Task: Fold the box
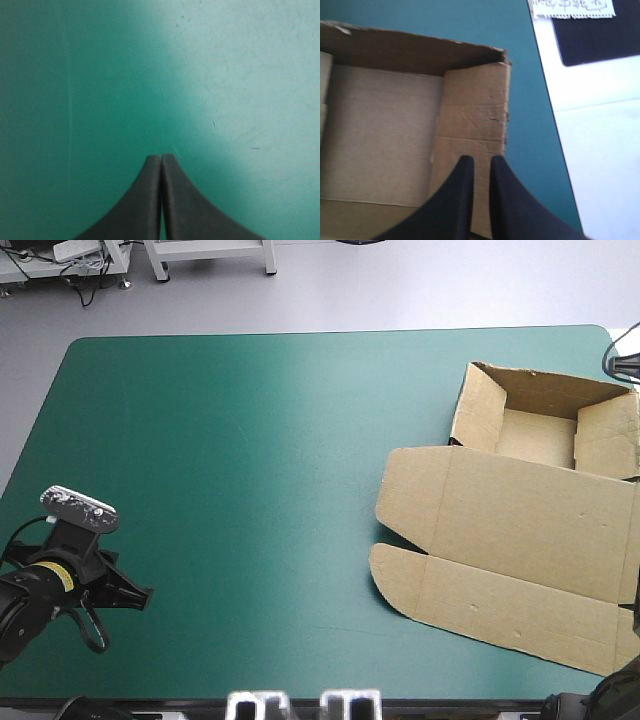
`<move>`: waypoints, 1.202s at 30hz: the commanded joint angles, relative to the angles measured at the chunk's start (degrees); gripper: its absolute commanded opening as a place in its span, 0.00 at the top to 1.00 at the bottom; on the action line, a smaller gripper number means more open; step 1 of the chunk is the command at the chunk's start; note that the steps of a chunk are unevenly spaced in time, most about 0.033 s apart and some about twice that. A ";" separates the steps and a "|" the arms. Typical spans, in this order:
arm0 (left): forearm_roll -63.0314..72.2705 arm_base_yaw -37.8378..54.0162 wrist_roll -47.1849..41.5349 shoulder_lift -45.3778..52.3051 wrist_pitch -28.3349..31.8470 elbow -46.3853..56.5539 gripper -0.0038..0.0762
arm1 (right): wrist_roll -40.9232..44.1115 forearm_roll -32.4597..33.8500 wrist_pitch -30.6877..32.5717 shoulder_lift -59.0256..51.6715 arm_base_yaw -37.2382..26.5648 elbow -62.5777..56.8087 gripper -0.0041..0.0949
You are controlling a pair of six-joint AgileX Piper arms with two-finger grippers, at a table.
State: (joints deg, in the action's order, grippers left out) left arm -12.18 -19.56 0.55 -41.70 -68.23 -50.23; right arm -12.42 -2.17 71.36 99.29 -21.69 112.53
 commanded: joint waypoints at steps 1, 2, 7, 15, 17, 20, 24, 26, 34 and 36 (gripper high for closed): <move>-0.95 -0.35 0.06 0.53 0.79 0.95 0.97 | -0.34 -4.68 0.61 -6.79 1.73 0.58 0.97; -0.95 -0.35 -0.04 1.34 1.25 2.21 0.97 | -1.00 -5.02 0.61 -8.23 2.76 -0.38 0.97; 2.41 -0.35 -1.71 6.62 2.40 7.72 0.97 | -1.33 -3.03 0.61 -15.92 7.77 -8.61 0.97; 14.98 -0.35 7.34 15.42 3.92 12.01 0.97 | -3.05 -2.78 -1.45 -29.63 11.01 -26.54 0.97; 18.44 -0.35 9.35 16.38 3.79 12.68 0.97 | -3.83 -3.08 -2.89 -34.09 11.01 -31.76 0.97; 19.73 -0.35 9.77 17.16 4.17 13.35 0.97 | -4.82 -4.07 -5.53 -41.07 11.01 -39.54 0.97; 19.84 -0.35 14.30 17.92 4.61 14.88 0.97 | -7.20 -7.41 -8.76 -51.13 11.01 -49.90 0.97; 19.82 -0.35 15.14 18.05 4.61 16.03 0.97 | -7.39 -9.48 -9.95 -56.20 11.01 -54.65 0.97; 20.22 -0.35 15.14 18.17 5.47 19.06 0.97 | -9.71 -10.80 -11.60 -70.48 11.01 -67.76 0.97; 20.32 -0.35 15.14 18.17 5.73 19.86 0.97 | -9.71 -10.94 -11.60 -73.18 11.01 -70.67 0.97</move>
State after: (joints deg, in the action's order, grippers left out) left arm 6.84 -19.56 15.54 -23.23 -65.72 -29.78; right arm -21.55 -12.15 63.21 28.85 -10.67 43.77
